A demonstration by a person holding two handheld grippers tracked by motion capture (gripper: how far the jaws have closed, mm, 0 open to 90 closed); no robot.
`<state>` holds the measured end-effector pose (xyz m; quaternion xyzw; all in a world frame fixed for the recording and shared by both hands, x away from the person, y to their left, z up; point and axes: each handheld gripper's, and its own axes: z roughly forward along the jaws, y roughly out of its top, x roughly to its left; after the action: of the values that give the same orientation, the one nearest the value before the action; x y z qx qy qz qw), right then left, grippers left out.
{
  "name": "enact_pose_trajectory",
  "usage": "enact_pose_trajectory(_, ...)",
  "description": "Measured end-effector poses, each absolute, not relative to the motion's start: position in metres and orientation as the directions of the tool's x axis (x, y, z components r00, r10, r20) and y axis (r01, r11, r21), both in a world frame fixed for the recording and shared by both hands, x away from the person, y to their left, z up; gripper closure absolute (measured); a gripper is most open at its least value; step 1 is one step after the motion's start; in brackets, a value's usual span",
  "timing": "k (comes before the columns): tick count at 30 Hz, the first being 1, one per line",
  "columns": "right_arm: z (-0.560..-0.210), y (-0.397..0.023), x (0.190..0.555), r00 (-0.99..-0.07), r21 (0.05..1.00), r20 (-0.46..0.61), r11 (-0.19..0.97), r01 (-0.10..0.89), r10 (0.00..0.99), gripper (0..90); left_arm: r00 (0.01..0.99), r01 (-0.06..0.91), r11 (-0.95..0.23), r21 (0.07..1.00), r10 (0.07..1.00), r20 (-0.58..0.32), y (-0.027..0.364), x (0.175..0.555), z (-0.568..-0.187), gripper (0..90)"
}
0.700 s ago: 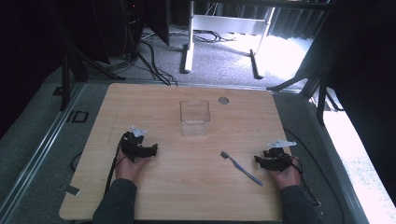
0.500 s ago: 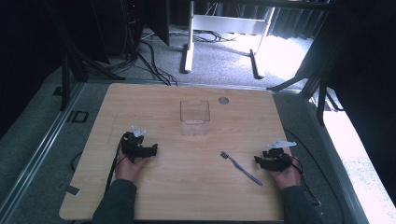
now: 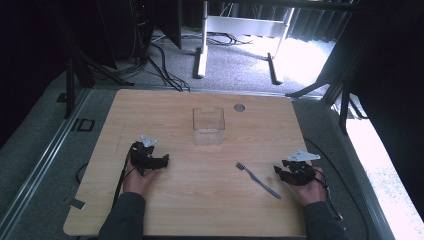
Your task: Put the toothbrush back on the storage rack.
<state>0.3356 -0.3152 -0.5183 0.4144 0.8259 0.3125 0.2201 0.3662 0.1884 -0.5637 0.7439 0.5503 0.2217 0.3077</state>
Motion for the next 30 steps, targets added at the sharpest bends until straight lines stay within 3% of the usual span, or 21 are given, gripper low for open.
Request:
enact_pose_trajectory(15,-0.488,-0.299,0.32,-0.54,0.71,-0.173,0.485,0.511,0.823,51.5,0.299,0.683,-0.209,0.7,0.954,-0.006,0.188,0.366,-0.564,9.6)
enact_pose_trajectory(30,-0.471,-0.285,0.32,-0.552,0.693,-0.148,0.484,0.535,0.821,50.8,0.3,0.682,-0.208,0.701,0.954,-0.009,0.187,0.365,-0.564,9.6)
